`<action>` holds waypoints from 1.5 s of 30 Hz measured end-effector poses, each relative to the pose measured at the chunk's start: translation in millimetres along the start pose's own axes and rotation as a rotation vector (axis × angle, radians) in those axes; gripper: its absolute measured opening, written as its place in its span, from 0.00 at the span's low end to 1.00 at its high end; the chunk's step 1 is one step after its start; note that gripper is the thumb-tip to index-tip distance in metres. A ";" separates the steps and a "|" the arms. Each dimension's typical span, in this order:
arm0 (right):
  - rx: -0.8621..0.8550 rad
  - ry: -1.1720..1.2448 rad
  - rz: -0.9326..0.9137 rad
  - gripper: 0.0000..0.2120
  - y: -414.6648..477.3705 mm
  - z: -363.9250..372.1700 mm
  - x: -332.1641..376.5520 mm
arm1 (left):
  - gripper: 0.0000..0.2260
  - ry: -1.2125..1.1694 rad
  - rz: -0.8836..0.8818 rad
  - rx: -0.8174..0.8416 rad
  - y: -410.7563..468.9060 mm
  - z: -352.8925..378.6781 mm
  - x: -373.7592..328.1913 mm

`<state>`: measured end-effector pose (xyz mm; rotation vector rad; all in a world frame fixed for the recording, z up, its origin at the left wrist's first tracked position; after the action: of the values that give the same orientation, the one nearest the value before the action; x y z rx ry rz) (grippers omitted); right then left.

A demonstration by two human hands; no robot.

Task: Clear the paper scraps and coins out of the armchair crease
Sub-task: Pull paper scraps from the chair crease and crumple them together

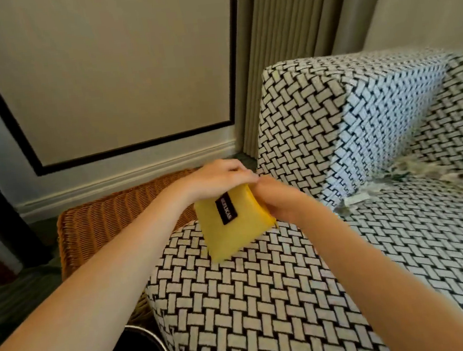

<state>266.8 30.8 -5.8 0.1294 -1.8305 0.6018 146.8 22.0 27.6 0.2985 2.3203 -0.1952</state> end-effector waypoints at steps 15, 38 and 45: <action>0.078 -0.650 0.065 0.10 -70.6 -54.1 -32.1 | 0.09 0.328 -0.022 -0.163 24.4 82.6 -26.2; -0.395 -1.435 -0.443 0.14 -42.4 -45.9 -39.1 | 0.15 0.058 -0.295 -0.103 15.5 78.5 -29.2; -0.538 -0.280 -0.457 0.07 -76.4 -74.9 -42.4 | 0.15 0.086 -0.264 -0.018 17.4 80.8 -36.2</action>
<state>374.6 -9.2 -2.3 0.2681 -2.0777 -0.2454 231.4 14.5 -2.8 -0.0097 2.4412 -0.2964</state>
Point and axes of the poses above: each hand's wrist, its own y-axis towards the middle knuckle, its own z-axis out of the palm, x = y × z, the point moved 2 cm from there along y, towards the middle knuckle, and after that the axes turned 4 degrees about z, right-handed, at the moved point
